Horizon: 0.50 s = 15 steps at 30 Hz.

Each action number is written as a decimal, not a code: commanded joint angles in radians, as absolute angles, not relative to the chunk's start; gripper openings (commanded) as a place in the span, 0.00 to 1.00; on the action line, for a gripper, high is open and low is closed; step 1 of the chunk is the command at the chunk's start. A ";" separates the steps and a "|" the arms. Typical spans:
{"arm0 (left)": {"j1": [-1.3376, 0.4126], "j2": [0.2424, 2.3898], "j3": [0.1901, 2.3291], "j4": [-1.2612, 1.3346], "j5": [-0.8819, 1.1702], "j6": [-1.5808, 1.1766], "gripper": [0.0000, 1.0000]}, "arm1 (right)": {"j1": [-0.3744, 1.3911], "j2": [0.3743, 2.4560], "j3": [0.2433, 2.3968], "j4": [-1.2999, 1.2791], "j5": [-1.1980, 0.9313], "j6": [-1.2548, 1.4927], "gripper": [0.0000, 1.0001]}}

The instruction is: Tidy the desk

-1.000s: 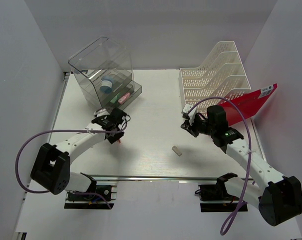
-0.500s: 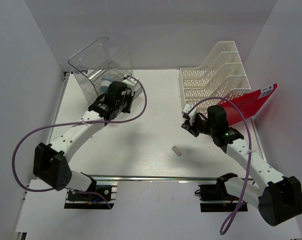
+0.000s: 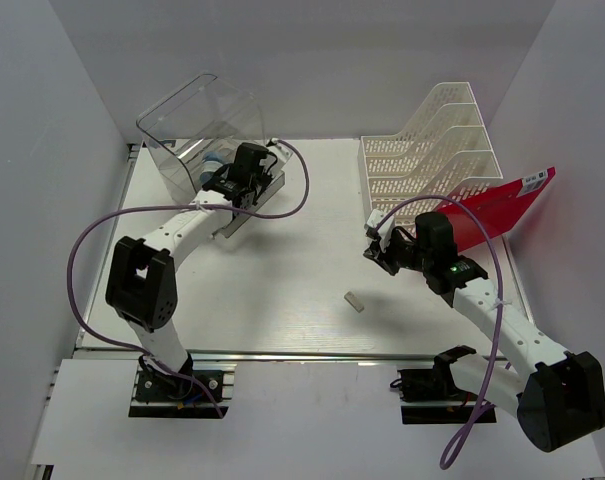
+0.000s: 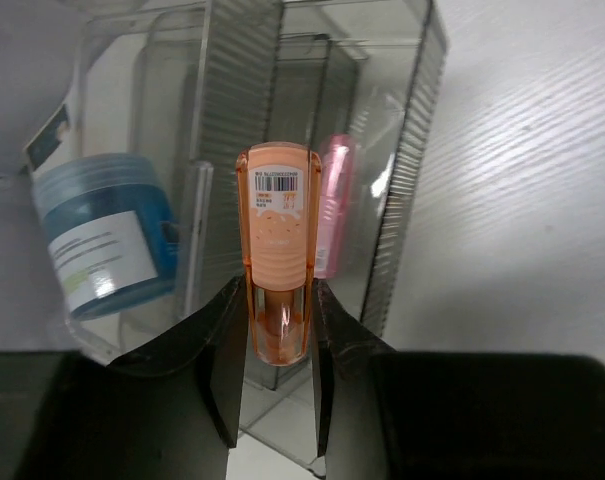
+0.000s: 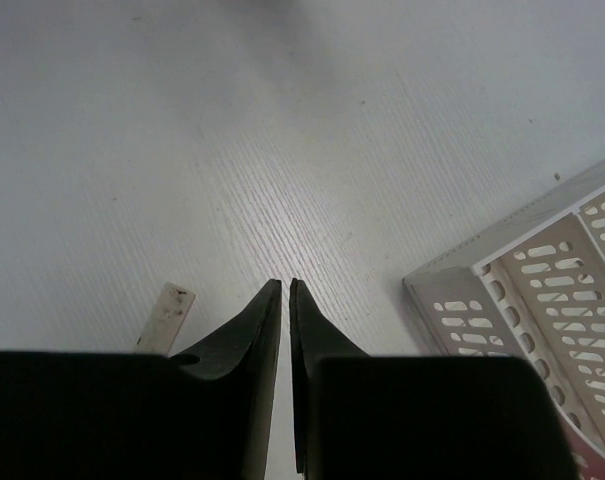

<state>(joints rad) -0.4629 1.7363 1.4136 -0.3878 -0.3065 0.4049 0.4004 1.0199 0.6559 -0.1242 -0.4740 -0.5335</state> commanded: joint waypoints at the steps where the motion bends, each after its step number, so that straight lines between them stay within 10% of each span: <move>1: -0.456 1.718 1.407 -0.324 -0.439 0.453 0.09 | 0.396 1.012 0.655 -0.101 -0.479 -0.549 0.14; 15: -0.456 1.743 1.371 -0.307 -0.462 0.437 0.38 | 0.393 1.026 0.652 -0.103 -0.469 -0.554 0.23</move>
<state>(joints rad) -0.4591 1.7462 1.3796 -0.3286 -0.4397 0.4366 0.3992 1.0218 0.6559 -0.1242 -0.4732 -0.5396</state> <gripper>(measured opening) 0.386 0.222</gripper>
